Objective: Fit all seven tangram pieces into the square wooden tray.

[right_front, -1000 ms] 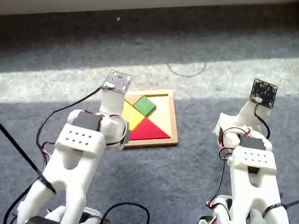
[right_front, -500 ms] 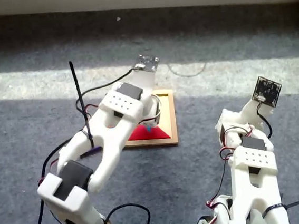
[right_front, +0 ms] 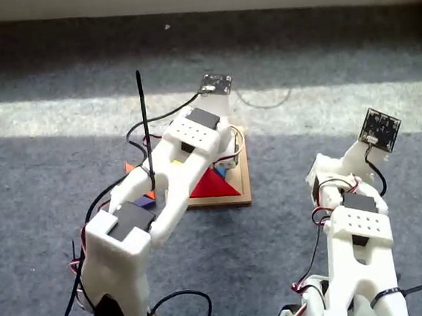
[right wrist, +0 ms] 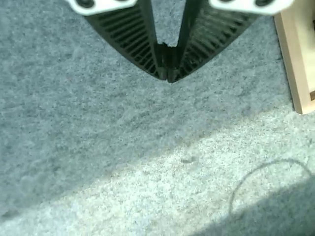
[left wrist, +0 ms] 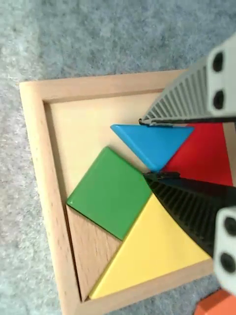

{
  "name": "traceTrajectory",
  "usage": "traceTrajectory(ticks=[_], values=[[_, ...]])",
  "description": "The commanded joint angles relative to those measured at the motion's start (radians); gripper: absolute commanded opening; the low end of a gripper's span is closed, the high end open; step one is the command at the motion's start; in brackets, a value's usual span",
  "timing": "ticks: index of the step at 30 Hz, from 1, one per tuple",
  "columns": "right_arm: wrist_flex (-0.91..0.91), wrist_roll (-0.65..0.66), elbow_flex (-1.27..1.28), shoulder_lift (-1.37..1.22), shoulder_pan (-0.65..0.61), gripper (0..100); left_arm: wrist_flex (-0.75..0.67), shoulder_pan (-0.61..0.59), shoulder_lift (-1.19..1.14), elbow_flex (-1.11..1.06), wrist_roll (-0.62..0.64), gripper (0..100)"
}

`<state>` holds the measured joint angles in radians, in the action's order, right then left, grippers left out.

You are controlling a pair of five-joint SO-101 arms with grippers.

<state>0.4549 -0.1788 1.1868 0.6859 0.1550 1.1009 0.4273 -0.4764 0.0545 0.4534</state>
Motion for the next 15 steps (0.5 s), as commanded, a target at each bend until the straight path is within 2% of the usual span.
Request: traceTrajectory(ticks=[1, 7, 15], values=[[-0.021, 0.012, -0.012, 0.03, 0.005, 1.0, 0.014, 0.001, 0.002, 0.047, 0.014, 10], [-0.021, 0.012, -0.012, 0.03, 0.004, 1.0, 0.086, -0.002, 0.002, 0.076, 0.017, 20], [-0.021, 0.012, -0.01, 0.03, 0.004, 1.0, 0.121, -0.001, 0.004, 0.079, 0.017, 20]])
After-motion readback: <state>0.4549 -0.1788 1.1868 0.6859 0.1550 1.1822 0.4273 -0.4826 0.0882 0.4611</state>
